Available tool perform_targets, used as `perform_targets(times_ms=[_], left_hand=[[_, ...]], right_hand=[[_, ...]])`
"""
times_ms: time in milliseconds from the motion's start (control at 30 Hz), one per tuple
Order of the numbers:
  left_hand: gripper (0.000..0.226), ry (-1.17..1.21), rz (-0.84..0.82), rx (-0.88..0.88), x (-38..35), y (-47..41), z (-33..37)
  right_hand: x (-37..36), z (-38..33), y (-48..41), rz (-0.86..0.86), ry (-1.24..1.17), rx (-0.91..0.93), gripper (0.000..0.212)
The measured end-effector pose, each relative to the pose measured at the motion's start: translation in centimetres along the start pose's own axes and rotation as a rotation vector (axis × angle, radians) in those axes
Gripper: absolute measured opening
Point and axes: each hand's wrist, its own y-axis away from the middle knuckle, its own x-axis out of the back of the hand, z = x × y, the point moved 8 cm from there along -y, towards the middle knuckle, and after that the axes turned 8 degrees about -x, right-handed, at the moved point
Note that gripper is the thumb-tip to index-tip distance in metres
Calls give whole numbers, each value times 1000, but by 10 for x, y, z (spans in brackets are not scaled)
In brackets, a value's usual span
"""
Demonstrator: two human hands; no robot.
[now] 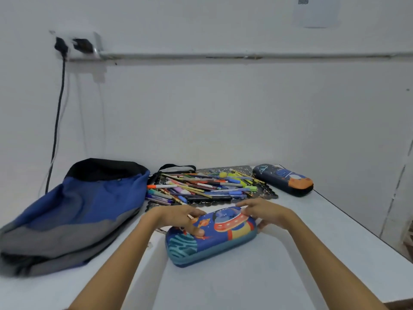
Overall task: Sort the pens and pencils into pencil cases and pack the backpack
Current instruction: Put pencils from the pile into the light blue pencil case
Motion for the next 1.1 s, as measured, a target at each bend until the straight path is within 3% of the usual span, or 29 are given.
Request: perform_targets(times_ms=[233,333,400,500,800,1100], left_hand=[[69,31,71,-99,12,31,-10],[62,75,236,-162,6,34,0],[72,-33,323,-234,-3,33,9],[81,-211,404,-289,-15,34,15],[80,-206,460,-275,-13,34,11],[79,-253,492,-268,-15,37,13]], right_hand=[[-24,-1,-1,-143,-116,14,28],[-26,-2,-9,-64,41,43,53],[-28,-10,-16,16,208,122,58],[-28,-17,-23,136,283,208,51],[-19,-14,-30,460,349,243,13],[-13,-2,3,426,426,205,22]])
